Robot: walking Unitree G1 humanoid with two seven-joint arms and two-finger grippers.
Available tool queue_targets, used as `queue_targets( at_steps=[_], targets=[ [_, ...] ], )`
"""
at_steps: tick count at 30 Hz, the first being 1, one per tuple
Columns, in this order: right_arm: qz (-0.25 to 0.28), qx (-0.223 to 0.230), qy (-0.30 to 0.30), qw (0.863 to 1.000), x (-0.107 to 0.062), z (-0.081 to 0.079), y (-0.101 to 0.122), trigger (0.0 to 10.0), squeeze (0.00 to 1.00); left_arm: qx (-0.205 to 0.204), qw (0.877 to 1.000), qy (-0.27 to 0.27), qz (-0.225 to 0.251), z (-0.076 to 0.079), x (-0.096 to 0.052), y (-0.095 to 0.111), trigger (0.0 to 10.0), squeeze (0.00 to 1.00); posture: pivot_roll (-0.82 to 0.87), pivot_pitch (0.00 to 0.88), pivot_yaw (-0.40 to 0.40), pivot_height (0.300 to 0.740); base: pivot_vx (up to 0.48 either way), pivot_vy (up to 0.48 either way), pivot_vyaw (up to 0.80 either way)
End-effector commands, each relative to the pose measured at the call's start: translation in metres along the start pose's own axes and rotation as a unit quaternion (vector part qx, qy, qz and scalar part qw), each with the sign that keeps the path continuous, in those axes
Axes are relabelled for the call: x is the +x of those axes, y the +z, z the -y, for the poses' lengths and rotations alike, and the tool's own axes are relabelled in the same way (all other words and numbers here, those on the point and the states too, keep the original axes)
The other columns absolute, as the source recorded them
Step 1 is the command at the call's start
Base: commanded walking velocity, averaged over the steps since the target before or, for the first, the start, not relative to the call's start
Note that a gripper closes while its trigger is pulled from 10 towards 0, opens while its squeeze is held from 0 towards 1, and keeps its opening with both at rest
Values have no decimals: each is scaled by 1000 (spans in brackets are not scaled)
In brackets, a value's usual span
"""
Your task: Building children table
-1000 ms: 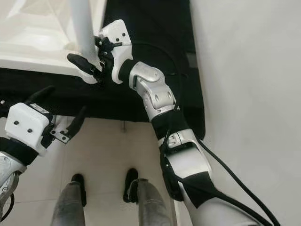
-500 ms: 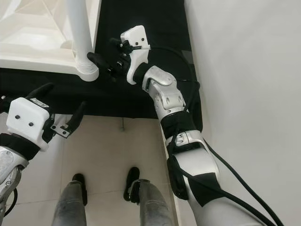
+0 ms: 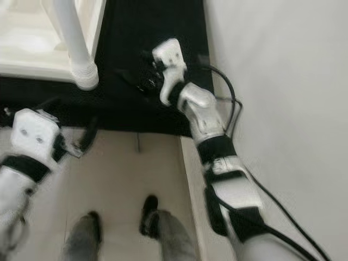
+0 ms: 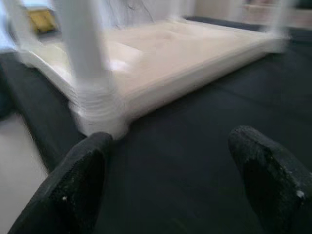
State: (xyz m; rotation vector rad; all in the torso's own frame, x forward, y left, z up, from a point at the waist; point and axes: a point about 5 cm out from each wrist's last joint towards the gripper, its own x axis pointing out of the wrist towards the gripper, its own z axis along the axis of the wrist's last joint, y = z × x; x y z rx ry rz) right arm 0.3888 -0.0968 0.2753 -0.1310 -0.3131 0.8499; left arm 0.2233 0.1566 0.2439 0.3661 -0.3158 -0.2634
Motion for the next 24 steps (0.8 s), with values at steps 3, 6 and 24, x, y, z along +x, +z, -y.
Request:
queue_targets(
  at_steps=[3, 6, 24],
  targets=[
    [-12, -1, -10, 1000, -16, 5, -8, 10000, 0, -19, 1000, -9, -11, 8, -2, -5, 10000, 0, 122, 345, -174, 740, 0, 0, 0],
    [-22, 1, -20, 1000, -28, 5, -14, 10000, 0, -42, 999, -4, -16, 10, 1, -8, 10000, 0, 111, 336, -170, 740, 0, 0, 0],
    [-66, 97, -69, 991, -77, -60, -73, 10000, 0, -101, 992, -22, -77, 26, 5, -47, 10000, 0, 84, 261, -128, 740, 160, 0, 0]
  ],
)
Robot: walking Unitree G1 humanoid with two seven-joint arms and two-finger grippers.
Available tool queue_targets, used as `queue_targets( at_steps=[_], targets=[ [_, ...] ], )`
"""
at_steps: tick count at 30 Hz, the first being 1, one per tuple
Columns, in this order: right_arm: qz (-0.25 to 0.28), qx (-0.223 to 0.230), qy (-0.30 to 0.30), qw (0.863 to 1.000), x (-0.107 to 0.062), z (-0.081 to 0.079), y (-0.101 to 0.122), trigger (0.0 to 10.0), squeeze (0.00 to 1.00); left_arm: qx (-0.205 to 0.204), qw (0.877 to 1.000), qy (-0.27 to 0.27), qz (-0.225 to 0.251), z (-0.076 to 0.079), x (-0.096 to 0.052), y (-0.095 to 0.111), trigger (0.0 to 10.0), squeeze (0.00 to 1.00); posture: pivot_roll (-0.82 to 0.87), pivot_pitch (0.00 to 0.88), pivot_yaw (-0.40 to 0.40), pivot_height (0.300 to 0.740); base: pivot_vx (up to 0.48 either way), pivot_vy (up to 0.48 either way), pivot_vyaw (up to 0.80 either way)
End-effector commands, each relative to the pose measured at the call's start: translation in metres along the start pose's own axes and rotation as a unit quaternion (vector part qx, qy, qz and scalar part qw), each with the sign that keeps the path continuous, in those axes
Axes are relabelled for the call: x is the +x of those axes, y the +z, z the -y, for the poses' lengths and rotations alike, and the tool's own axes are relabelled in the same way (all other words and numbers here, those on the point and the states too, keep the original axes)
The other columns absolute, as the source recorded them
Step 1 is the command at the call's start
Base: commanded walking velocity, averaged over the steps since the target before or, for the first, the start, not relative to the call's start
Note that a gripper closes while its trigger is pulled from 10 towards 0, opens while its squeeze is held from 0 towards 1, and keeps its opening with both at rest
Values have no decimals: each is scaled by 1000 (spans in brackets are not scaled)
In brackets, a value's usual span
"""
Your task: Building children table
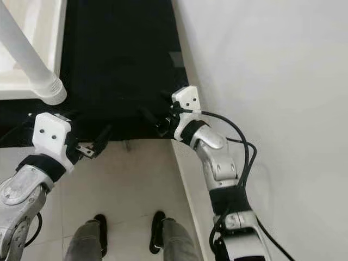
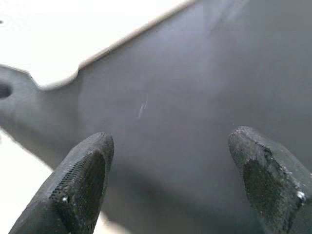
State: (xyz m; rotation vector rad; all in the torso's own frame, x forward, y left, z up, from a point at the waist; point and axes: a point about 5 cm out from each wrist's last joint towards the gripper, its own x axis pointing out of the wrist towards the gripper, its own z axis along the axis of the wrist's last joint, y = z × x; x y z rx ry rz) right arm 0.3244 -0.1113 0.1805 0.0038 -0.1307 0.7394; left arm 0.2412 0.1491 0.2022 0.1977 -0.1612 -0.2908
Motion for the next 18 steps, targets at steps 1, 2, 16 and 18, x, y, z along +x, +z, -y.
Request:
queue_targets(
  at_steps=[1, 2, 16, 18],
  targets=[
    [-6, 20, -10, 1000, -14, -8, -12, 10000, 0, -8, 1000, -11, -27, 9, -5, -17, 10000, 0, 85, 253, -121, 740, 0, 0, 0],
    [-6, 20, -10, 1000, -14, -8, -12, 10000, 0, -8, 1000, -11, -27, 9, -5, -17, 10000, 0, 85, 253, -121, 740, 0, 0, 0],
    [-8, 41, -51, 998, -28, -22, -27, 10000, 0, 10, 997, -5, -74, 22, -10, -52, 10000, 0, 98, 201, -83, 740, 0, 0, 0],
    [-6, 42, -57, 997, -27, -21, -26, 10000, 0, 25, 997, -3, -70, 20, -7, -53, 10000, 0, 100, 195, -87, 740, 0, 0, 0]
  ],
)
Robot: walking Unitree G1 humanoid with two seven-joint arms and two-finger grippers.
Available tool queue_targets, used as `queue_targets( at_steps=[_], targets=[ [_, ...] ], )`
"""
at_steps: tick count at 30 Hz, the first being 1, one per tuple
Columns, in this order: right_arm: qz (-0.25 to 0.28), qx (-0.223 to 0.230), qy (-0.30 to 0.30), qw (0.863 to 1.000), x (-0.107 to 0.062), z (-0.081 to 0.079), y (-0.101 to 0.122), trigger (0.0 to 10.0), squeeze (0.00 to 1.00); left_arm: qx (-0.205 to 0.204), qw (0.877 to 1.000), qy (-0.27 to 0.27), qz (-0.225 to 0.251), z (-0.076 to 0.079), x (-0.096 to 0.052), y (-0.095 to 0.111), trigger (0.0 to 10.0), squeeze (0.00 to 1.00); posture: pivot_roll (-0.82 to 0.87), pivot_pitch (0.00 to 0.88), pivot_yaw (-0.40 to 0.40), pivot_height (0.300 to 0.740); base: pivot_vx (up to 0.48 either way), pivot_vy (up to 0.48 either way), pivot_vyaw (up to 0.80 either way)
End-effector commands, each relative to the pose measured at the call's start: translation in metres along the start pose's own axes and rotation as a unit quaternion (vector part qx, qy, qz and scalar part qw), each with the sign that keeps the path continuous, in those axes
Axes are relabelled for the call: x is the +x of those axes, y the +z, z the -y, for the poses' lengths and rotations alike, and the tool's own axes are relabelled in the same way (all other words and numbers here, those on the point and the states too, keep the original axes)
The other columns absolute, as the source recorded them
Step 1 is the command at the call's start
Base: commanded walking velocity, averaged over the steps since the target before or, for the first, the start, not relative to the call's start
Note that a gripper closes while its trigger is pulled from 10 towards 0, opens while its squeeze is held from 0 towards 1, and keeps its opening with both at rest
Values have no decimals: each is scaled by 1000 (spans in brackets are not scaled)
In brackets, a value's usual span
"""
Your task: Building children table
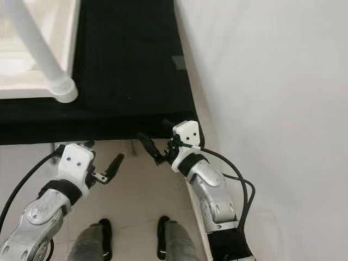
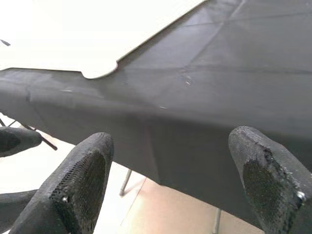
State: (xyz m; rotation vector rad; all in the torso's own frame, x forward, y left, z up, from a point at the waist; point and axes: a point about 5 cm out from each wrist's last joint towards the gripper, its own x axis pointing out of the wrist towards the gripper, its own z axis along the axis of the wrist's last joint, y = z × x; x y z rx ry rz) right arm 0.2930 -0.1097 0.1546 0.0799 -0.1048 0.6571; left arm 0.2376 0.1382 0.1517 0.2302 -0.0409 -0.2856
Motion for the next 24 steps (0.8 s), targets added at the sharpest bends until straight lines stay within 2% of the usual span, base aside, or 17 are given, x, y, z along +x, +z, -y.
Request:
queue_targets(
  at_steps=[1, 3, 11, 13, 17, 20, 21, 24],
  targets=[
    [-7, 5, -14, 1000, -2, 3, -4, 10000, 0, 18, 1000, 3, -8, -2, 1, -7, 10000, 0, 100, 195, -87, 740, 0, 0, 0],
    [-3, 4, -22, 1000, 0, 5, -3, 10000, 0, 33, 999, 7, 2, -4, 5, -6, 10000, 0, 101, 183, -89, 740, 0, 0, 0],
    [-1, 5, -29, 1000, 7, 9, -3, 10000, 0, -2, 1000, 2, 15, -9, 10, -3, 10000, 0, 102, 160, -82, 740, 38, 0, 0],
    [17, 22, -11, 1000, 7, 7, 0, 10000, 0, -6, 1000, -1, 20, -9, 12, -1, 10000, 0, 102, 156, -81, 740, 334, 0, 0],
    [23, 11, 17, 1000, 7, 2, 2, 10000, 0, -7, 1000, -3, 26, -9, 13, 1, 10000, 0, 101, 152, -80, 740, 349, 0, 791],
    [10, 45, 51, 998, 6, 2, 0, 10000, 0, -6, 999, -8, 33, -8, 14, 2, 10000, 0, 102, 150, -79, 740, 352, 0, 0],
    [8, 22, 69, 997, 5, -2, 1, 10000, 0, -5, 999, -10, 34, -7, 15, 3, 10000, 0, 103, 149, -80, 740, 352, 0, 800],
    [16, 0, 70, 997, 6, -2, 5, 10000, 0, -4, 999, -19, 40, -5, 14, 5, 10000, 0, 104, 149, -80, 740, 356, 0, 800]
  ],
)
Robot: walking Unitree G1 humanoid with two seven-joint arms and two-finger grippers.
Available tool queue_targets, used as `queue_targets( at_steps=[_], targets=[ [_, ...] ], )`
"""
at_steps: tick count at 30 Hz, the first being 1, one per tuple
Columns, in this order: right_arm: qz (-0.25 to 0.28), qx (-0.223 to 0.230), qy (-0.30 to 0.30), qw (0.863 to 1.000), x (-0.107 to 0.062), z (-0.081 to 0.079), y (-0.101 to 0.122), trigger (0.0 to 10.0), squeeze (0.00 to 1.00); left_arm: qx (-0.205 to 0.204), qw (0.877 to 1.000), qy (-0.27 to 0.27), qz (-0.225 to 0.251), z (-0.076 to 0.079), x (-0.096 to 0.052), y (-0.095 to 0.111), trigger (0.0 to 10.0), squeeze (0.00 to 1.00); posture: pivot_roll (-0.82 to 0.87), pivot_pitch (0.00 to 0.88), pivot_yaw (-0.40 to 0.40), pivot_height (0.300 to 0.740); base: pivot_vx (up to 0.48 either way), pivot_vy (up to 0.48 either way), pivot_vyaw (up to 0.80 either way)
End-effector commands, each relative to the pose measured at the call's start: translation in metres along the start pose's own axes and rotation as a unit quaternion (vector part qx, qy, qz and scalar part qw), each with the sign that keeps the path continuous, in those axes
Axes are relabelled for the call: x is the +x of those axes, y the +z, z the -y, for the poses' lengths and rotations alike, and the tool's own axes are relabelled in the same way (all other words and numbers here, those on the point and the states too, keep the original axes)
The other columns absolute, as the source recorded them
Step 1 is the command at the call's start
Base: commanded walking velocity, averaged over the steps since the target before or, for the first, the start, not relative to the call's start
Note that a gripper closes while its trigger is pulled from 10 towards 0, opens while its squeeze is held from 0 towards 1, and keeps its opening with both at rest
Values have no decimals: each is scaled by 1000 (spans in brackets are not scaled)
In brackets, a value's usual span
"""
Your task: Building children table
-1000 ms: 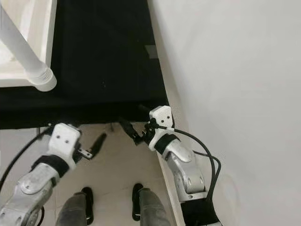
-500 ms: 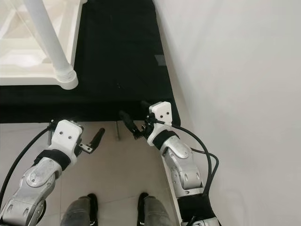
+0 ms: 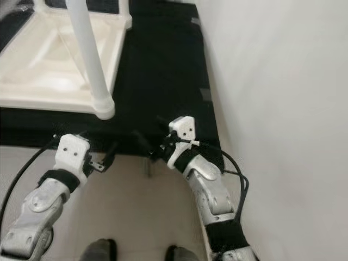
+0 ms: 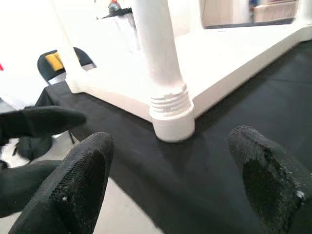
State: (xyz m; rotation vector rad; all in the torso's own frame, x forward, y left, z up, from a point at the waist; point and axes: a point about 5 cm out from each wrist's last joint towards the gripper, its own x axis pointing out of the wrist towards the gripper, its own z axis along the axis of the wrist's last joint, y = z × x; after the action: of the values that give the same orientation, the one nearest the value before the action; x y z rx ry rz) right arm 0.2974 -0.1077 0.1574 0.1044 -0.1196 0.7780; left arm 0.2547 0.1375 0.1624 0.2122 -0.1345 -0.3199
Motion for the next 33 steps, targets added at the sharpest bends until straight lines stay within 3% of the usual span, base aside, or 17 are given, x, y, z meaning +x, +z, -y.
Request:
queue_targets(
  at_steps=[1, 3, 5, 11, 16, 17, 20, 21, 24, 33],
  targets=[
    [5, -24, 1, 1000, 2, 0, 3, 10000, 0, -2, 1000, -10, -8, 2, -3, -4, 10000, 0, 104, 149, -79, 740, 356, 0, 631],
    [3, -34, -4, 999, 2, 1, 4, 10000, 0, -2, 1000, -11, -8, 3, -3, -4, 10000, 0, 103, 149, -79, 740, 356, 0, 631],
    [15, -12, 9, 1000, 1, 2, 5, 10000, 0, -2, 1000, -13, -7, 3, -3, -3, 10000, 0, 104, 148, -80, 740, 356, 0, 0],
    [-3, -39, 14, 999, 1, 4, 3, 10000, 0, -1, 1000, -19, -6, 4, -3, -4, 10000, 0, 104, 146, -79, 740, 354, 0, 492],
    [13, -18, 51, 998, -2, 3, 8, 10000, 0, 0, 1000, -22, -6, 6, -3, -4, 10000, 0, 106, 147, -79, 740, 353, 0, 0],
    [21, -5, 105, 994, -6, -2, 13, 10000, 0, 1, 1000, -26, -6, 7, -4, -4, 10000, 0, 106, 153, -76, 740, 319, 0, 0],
    [21, -3, 122, 992, -8, -3, 14, 10000, 0, 1, 1000, -28, -7, 8, -4, -4, 10000, 0, 106, 153, -76, 740, 319, 0, 0],
    [11, -7, 158, 987, -9, -5, 16, 10000, 0, 6, 999, -35, -12, 11, -5, -6, 10000, 0, 106, 155, -76, 740, 0, 0, 0],
    [3, -15, 188, 982, -8, -4, 19, 10000, 0, 13, 999, -37, -17, 14, -6, -7, 10000, 0, 112, 165, -76, 740, 0, 0, 0],
    [5, -46, 230, 972, 5, 0, 32, 10000, 0, 15, 999, -30, -21, 13, -8, -7, 10000, 0, 120, 180, -78, 740, 0, 0, 0]
  ],
)
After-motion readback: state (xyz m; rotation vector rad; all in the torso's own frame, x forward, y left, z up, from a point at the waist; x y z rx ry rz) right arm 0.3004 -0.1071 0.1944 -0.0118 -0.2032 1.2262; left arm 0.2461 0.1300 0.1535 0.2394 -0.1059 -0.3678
